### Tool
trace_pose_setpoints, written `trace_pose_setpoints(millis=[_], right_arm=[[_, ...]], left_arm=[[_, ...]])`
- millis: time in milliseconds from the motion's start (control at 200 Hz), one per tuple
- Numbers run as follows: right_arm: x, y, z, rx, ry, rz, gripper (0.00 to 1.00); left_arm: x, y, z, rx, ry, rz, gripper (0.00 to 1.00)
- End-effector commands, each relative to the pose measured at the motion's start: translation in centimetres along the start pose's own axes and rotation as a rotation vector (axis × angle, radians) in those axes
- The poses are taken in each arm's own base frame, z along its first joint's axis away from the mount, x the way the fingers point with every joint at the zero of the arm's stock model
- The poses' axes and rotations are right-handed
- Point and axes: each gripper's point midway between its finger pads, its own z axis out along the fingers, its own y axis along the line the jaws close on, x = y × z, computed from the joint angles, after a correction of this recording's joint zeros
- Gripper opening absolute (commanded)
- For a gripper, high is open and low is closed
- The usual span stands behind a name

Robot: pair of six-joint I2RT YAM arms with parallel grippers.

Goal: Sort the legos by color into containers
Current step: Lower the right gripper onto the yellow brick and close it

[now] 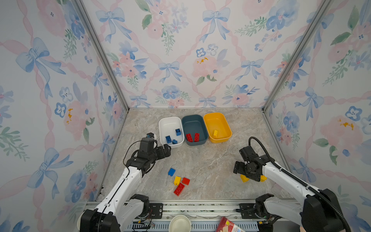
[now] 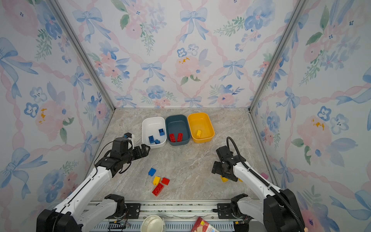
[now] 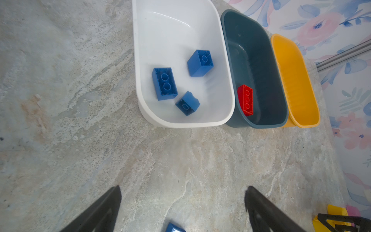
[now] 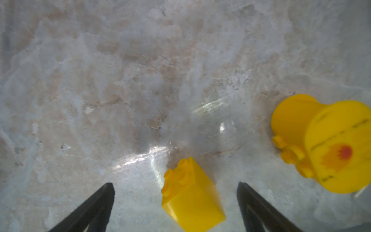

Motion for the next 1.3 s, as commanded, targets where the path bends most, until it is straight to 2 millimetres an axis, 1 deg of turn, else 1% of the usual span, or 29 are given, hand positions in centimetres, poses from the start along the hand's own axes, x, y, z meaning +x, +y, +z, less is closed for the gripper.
trace_pose_setpoints(millis=[0, 240, 355, 470, 530, 690, 905, 1080, 1295], right_arm=[[0.5, 0.1, 0.7, -0.019, 0.021, -0.011, 0.97], [1.7, 0.0, 1.1, -0.010, 0.058, -0.050, 0.95], [2.0, 0.0, 1.2, 0.015, 0.065, -0.084, 0.90], [1.8, 0.1, 1.2, 0.047, 0.057, -0.115, 0.86], [1.7, 0.3, 1.2, 0.066, 0.054, -0.136, 0.82], [1.4, 0.4, 1.1, 0.112, 0.042, -0.165, 0.74], [1.1, 0.4, 1.1, 0.115, 0.016, -0.149, 0.58], [1.3, 0.5, 1.0, 0.111, 0.019, -0.148, 0.46], [1.1, 0.6, 0.2, 0.095, 0.003, -0.136, 0.37]], left_arm=[[0.4, 0.1, 0.0, 0.006, 0.001, 0.015, 0.98], [0.3, 0.0, -0.1, 0.007, -0.002, 0.015, 0.98], [0.4, 0.1, -0.1, 0.005, -0.004, 0.014, 0.98], [0.3, 0.1, -0.2, 0.006, -0.006, 0.014, 0.98], [0.2, 0.0, -0.2, 0.006, -0.009, 0.014, 0.98], [0.2, 0.1, -0.4, 0.004, -0.015, 0.013, 0.98], [0.2, 0.0, -0.5, 0.006, -0.018, 0.013, 0.98], [0.1, 0.0, -0.5, 0.006, -0.021, 0.013, 0.98], [0.1, -0.1, -0.6, 0.011, -0.022, 0.013, 0.98]])
